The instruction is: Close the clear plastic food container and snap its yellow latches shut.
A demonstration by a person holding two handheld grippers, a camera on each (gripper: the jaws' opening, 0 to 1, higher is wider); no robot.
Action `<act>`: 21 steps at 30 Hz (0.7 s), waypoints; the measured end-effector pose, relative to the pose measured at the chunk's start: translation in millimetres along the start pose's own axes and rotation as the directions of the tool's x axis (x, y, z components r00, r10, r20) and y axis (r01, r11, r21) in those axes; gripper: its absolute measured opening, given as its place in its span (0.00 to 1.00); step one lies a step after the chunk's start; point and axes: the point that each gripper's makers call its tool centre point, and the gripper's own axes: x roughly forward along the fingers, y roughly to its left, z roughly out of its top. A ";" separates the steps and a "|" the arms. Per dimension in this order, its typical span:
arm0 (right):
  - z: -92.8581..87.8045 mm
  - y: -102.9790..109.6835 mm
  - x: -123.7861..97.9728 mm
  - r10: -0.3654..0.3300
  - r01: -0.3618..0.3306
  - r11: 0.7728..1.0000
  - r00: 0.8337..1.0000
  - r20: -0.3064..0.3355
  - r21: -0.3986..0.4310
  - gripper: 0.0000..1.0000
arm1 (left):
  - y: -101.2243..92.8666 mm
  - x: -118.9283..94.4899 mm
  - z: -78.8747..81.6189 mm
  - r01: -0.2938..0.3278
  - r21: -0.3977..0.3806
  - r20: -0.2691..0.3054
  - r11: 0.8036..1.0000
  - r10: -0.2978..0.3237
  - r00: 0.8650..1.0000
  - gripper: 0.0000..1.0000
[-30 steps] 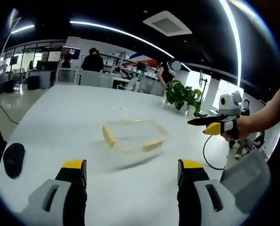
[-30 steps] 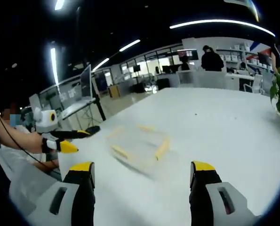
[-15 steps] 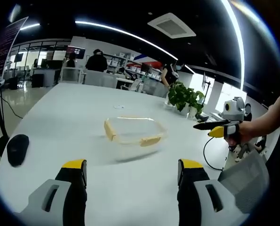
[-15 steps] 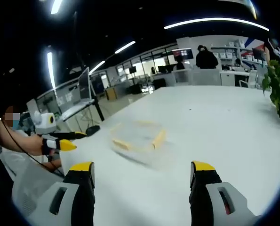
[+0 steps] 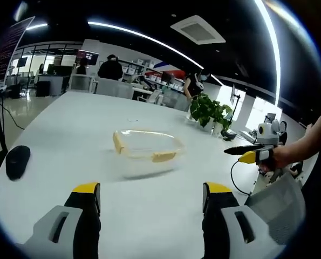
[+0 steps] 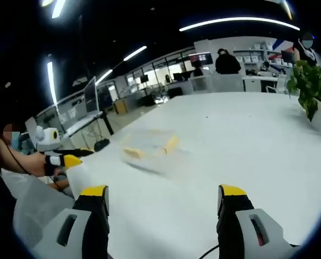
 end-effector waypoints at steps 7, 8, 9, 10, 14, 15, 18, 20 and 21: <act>-7.7 -5.9 -8.4 -0.020 0.020 1.000 1.000 0.004 0.024 0.83 | -4.1 0.7 -1.8 0.010 0.004 -0.011 1.000 -0.010 1.000 0.76; -8.4 -6.1 -8.6 -0.022 0.022 0.999 1.000 0.003 0.025 0.83 | -4.4 0.2 -2.0 0.009 0.010 -0.012 1.000 -0.009 1.000 0.76; -9.2 -6.3 -8.8 -0.023 0.023 0.999 1.000 0.002 0.026 0.83 | -4.4 -0.1 -2.4 0.008 0.013 -0.014 1.000 -0.008 1.000 0.75; -10.4 -7.0 -9.3 -0.025 0.025 0.999 1.000 0.001 0.027 0.83 | -4.2 -0.3 -3.4 0.007 0.014 -0.017 1.000 -0.007 1.000 0.75; -10.9 -7.1 -11.3 -0.034 0.033 0.998 0.999 0.015 0.047 0.83 | -7.4 0.5 -6.7 0.010 0.031 -0.035 0.999 -0.009 0.999 0.75; -11.2 -6.4 -11.6 -0.034 0.033 0.998 0.999 0.016 0.048 0.83 | -9.1 1.0 -6.8 0.016 0.043 -0.038 0.999 -0.014 0.999 0.75; -14.5 -3.3 -12.4 -0.027 0.026 0.999 0.999 0.025 0.046 0.82 | -13.6 1.7 -6.2 0.026 0.066 -0.042 0.998 -0.023 0.999 0.74; -16.2 -1.8 -12.5 -0.026 0.025 0.999 0.999 0.023 0.048 0.82 | -14.4 1.5 -6.2 0.031 0.068 -0.042 0.997 -0.028 0.999 0.75; -17.9 -1.5 -12.9 -0.027 0.025 0.998 0.999 0.023 0.051 0.82 | -14.8 1.0 -6.9 0.033 0.068 -0.045 0.997 -0.030 0.999 0.75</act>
